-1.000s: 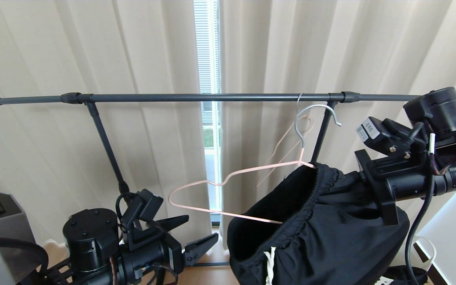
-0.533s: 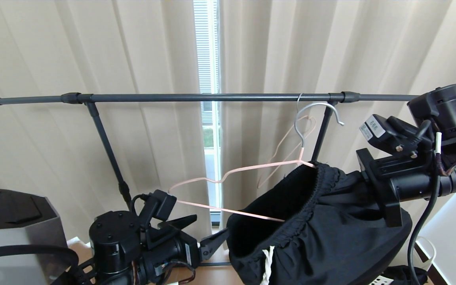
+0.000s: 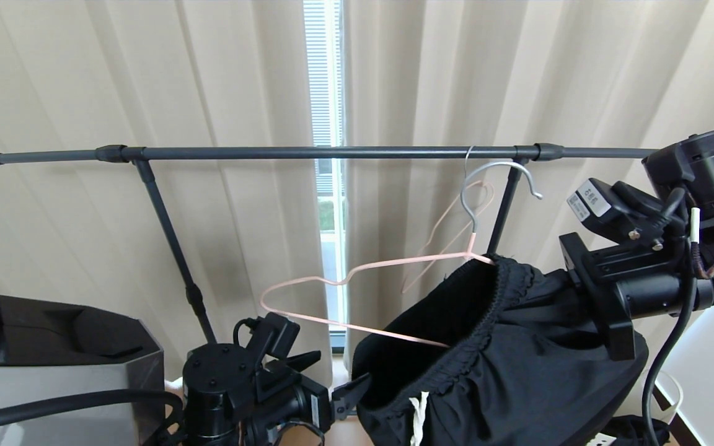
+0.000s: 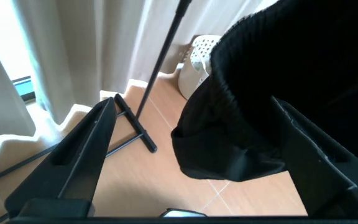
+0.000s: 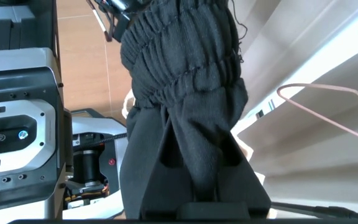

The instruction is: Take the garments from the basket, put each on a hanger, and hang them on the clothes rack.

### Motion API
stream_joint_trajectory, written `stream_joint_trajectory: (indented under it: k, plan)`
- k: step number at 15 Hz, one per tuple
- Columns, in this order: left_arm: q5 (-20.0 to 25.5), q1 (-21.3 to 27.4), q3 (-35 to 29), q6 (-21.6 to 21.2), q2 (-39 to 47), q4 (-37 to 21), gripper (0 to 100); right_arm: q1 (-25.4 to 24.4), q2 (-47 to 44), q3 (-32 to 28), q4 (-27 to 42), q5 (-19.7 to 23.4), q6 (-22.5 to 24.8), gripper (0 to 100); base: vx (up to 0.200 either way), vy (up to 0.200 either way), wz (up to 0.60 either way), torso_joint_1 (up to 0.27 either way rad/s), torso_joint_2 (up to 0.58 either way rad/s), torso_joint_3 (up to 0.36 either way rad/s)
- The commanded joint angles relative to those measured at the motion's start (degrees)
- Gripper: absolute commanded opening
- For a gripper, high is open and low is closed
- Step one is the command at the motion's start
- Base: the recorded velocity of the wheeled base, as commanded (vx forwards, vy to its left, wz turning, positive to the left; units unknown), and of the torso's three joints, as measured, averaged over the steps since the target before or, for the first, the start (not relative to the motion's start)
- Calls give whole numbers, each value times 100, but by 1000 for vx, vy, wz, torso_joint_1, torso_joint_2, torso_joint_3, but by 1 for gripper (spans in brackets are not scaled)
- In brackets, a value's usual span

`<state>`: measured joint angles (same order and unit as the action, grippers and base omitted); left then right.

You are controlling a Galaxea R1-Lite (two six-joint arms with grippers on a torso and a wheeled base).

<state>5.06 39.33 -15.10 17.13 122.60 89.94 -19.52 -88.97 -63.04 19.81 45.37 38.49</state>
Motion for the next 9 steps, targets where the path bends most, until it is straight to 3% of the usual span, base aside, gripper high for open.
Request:
stream_joint_trajectory:
  k: [1, 3, 4, 9]
  plan:
    - [-23, 22, -54, 1, 150, 6, 100, -43, 37, 28, -3, 7, 1, 0, 0, 0, 0, 0, 0, 0]
    - [-40, 84, -54, 1, 168, 6, 100, -52, 46, 28, -3, -2, 1, 0, 0, 0, 0, 0, 0, 0]
    - [-58, 93, -45, -8, 168, 6, 0, -52, 46, 28, -3, -2, 1, 0, 0, 0, 0, 0, 0, 0]
    - [-163, 128, -45, -34, 220, 6, 0, -79, 81, 37, -3, 7, 1, 0, 0, 0, 0, 0, 0, 0]
